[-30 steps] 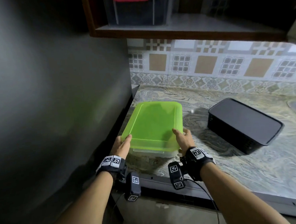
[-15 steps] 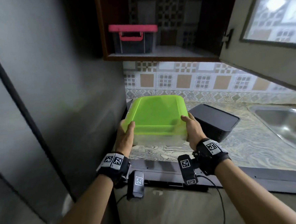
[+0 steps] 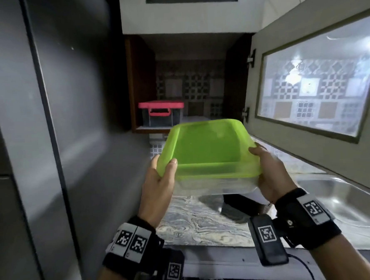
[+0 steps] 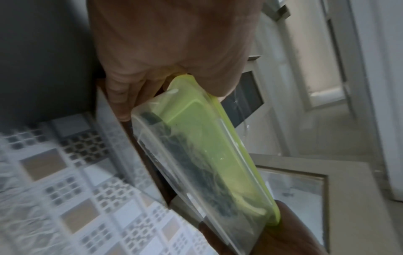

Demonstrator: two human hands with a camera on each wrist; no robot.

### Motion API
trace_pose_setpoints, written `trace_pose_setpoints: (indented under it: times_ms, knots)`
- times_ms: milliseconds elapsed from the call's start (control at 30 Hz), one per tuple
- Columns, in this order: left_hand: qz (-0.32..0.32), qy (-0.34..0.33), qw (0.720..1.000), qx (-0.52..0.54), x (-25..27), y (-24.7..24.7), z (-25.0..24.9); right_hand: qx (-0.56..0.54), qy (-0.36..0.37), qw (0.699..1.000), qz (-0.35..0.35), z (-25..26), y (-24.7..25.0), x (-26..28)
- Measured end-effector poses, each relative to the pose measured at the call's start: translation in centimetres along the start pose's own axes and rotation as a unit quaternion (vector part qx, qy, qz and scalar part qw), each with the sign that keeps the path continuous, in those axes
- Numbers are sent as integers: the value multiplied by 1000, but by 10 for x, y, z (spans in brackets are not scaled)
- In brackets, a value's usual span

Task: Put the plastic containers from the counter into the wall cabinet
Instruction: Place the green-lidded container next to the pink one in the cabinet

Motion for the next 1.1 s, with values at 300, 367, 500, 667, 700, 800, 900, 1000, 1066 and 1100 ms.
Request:
trace_pose_setpoints:
  times_ms: [300, 367, 500, 667, 700, 800, 900, 1000, 1066, 1100]
  knots:
    - [-3, -8, 1000, 2, -66, -29, -30, 6, 19, 999, -49, 46, -14, -43]
    - [-1, 6, 1000, -10, -88, -38, -29, 11, 14, 999, -48, 49, -19, -66]
    - [-2, 19, 999, -37, -129, -57, -25, 30, 3, 997, -66, 48, -23, -115]
    - [-6, 43, 997, -61, -172, -76, -14, 47, 0, 996, -70, 47, -29, -166]
    - [-4, 46, 997, -60, -179, -79, -11, 50, -1, 996, -68, 43, -27, -185]
    - [7, 65, 996, -63, -197, -87, -1, 72, -9, 995, -63, 34, -25, -223]
    - [17, 73, 995, -70, -217, -96, 13, 55, -4, 998, -45, 22, -23, -248]
    - [17, 66, 994, -82, -234, -102, 25, 26, 8, 1000, 2, 18, -33, -239]
    - [25, 52, 994, -96, -250, -107, 37, 45, 43, 998, -1, 24, -45, -209]
    - [32, 44, 993, -102, -253, -107, 38, 63, 66, 996, -13, 24, -46, -200]
Point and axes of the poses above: each hand's wrist, its own x-axis away from the middle knuckle, its own y-axis out of the back of the hand, z = x × y, the point moved 4 cm from there along -x, towards the middle knuckle, and after that the axes turned 5 degrees about -z, right-handed, at the moved point
